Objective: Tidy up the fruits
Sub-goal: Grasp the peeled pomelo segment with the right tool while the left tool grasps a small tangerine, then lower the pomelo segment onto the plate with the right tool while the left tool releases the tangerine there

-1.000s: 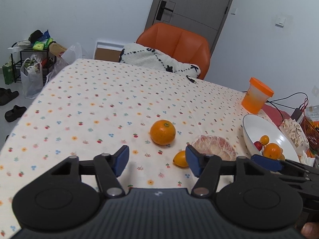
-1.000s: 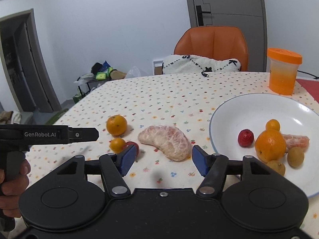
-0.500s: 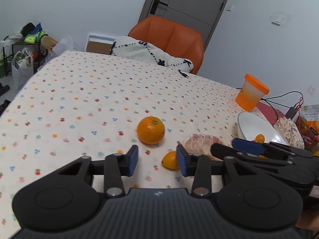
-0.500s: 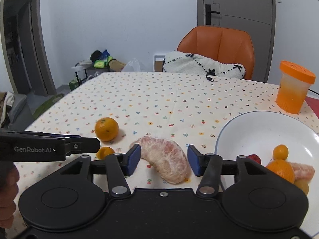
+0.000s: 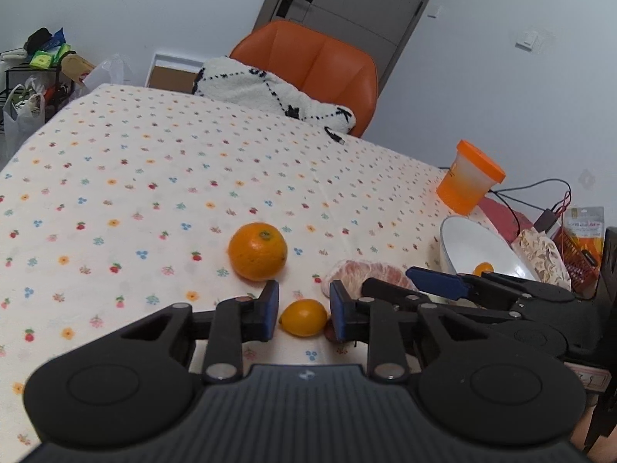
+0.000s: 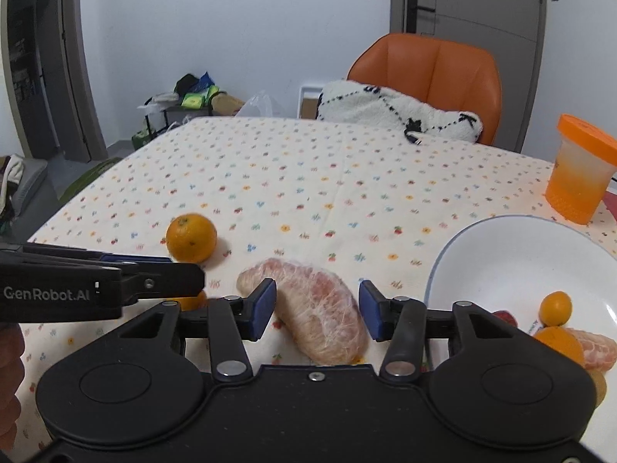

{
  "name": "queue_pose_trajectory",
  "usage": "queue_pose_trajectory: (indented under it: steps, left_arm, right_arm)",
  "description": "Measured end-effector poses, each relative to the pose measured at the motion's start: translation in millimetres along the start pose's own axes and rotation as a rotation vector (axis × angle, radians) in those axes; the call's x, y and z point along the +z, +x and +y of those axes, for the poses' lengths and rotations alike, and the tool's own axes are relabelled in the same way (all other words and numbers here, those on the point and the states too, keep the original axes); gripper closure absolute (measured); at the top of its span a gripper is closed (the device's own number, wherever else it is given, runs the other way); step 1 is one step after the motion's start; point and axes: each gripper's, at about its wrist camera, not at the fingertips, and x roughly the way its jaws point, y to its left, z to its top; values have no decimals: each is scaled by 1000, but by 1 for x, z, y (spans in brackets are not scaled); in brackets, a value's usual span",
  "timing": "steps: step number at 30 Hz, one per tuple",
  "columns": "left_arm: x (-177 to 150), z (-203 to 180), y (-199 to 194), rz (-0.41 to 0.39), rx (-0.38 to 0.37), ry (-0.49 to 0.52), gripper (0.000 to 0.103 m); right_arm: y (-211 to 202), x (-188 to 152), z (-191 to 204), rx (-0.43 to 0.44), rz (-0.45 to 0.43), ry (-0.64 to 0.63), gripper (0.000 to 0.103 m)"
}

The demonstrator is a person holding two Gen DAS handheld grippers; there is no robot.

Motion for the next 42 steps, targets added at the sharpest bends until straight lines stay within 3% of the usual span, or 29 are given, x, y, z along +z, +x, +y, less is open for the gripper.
queue_pose_trajectory:
  steps: [7, 13, 27, 29, 31, 42]
  left_arm:
    - [-8, -1, 3, 22, 20, 31, 77]
    - [-10, 7, -5, 10, 47, 28, 78]
    - [-6, 26, -20, -24, 53, -7, 78]
    - [-6, 27, -21, -24, 55, -11, 78]
    - [-6, 27, -23, -27, 56, -12, 78]
    - [-8, 20, -31, -35, 53, 12, 78]
  right_arm:
    - [-6, -6, 6, 5, 11, -27, 52]
    - [-16, -8, 13, 63, 29, -19, 54]
    - [2, -9, 23, 3, 21, -28, 51]
    - [1, -9, 23, -2, 19, -30, 53]
    - [-1, -10, 21, -19, 14, -31, 64]
    - [-17, -20, 17, 19, -12, 36, 66]
